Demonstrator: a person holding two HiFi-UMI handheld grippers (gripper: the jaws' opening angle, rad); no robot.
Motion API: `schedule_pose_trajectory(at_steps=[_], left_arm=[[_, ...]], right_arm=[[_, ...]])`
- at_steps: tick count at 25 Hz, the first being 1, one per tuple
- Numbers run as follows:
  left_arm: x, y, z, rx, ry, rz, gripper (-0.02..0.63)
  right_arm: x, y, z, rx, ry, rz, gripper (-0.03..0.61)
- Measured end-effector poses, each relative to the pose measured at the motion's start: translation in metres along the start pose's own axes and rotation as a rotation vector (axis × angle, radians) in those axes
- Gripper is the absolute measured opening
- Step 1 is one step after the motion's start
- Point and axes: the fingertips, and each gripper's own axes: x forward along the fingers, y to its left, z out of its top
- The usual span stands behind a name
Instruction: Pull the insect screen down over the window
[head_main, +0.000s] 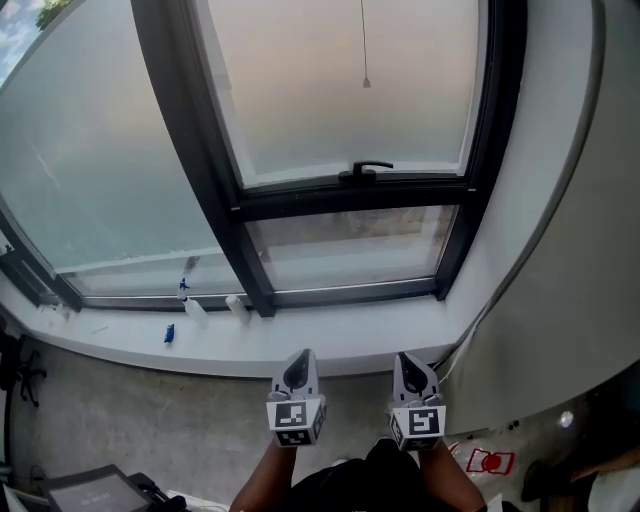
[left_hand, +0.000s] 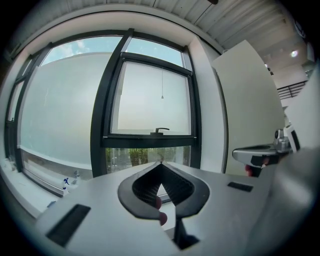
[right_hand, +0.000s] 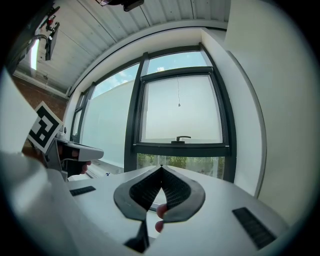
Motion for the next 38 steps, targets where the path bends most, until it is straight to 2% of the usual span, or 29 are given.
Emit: schedule_pose_trajectory(at_steps=[6, 13, 24, 34, 38], left_arm=[[0.036, 0.013, -0.015, 0.021, 0.046, 0.042, 0.003], [0.098, 0.007, 0.007, 0.042, 0.033, 0.038, 0.003], [0.182, -0.008, 0.037, 0.045, 0.039, 0.086, 0.003], [0.224, -0.001, 0.050, 0.048, 0.032, 0.131, 0.003], [0.245, 0.007, 0.031, 0.044, 0.064, 0.105, 0.003]], right_arm=[[0.032, -0.014, -0.003, -0.002, 0.004, 0.004, 0.003], [0.088, -0.051, 0.008, 0.010, -0.016, 0.021, 0.003], [0.156, -0.104, 0.017, 0.039, -0.036, 0.081, 0.003], [0.206, -0.135, 0.017, 0.051, -0.030, 0.097, 0.003], [0.223, -0.138, 0.010, 0.064, -0.005, 0.073, 0.003]])
